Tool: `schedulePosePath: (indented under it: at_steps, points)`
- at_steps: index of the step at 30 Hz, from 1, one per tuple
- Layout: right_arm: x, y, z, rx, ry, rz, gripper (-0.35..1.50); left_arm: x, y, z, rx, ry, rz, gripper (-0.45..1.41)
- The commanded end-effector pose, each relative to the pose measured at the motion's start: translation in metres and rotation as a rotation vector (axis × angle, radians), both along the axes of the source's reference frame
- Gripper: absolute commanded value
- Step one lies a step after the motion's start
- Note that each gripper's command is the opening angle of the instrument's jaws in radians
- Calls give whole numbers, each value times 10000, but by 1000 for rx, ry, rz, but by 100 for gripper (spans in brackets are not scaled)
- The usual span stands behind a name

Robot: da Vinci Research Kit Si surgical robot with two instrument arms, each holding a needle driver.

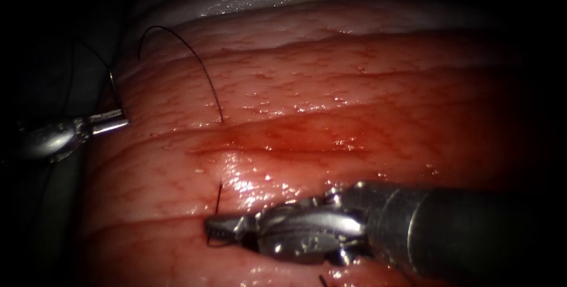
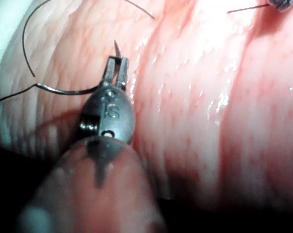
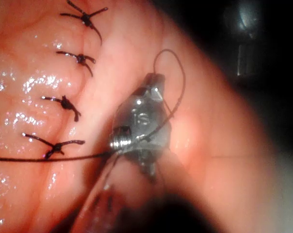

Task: Wound Closure
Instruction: Using the right hand, pull the suture through.

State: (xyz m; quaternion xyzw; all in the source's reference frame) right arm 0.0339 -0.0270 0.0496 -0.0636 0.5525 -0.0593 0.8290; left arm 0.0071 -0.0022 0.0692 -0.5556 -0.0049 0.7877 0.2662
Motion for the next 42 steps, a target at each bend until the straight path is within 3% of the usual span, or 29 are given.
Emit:
schedulePosePath:
  at_steps: [1, 8, 22, 30, 31, 32, 33, 34, 38, 42]
  points:
    - [10, -14, -7, -2, -6, -23, -35, -5, 0, 6, 0, -1, 0, -45]
    - [13, -48, -35, -13, -3, -77, -35, -7, 0, 7, 0, -1, 3, -45]
    - [26, -87, -77, -19, 10, -156, -35, -8, 0, 8, 1, 1, 4, -45]
    - [22, -84, -82, 59, 52, -165, -35, -8, -1, 7, 0, -1, 6, -45]
    - [20, -77, -80, 63, 59, -153, -3, -8, -1, 7, 0, -1, 6, -45]
    - [18, -71, -78, 67, 65, -144, 62, -8, -1, 7, 0, -1, 6, -45]
    - [16, -64, -75, 71, 71, -136, 103, -8, -1, 7, 0, -1, 5, -45]
    - [11, -55, -72, 75, 88, -118, 119, -8, -1, 7, 0, 0, 5, -45]
    - [-11, -22, -61, -19, 43, -21, 143, -8, -1, 7, 2, 1, 8, -45]
    - [-34, 12, -49, -91, -13, 37, 148, -8, -1, 7, 1, -1, 9, -45]
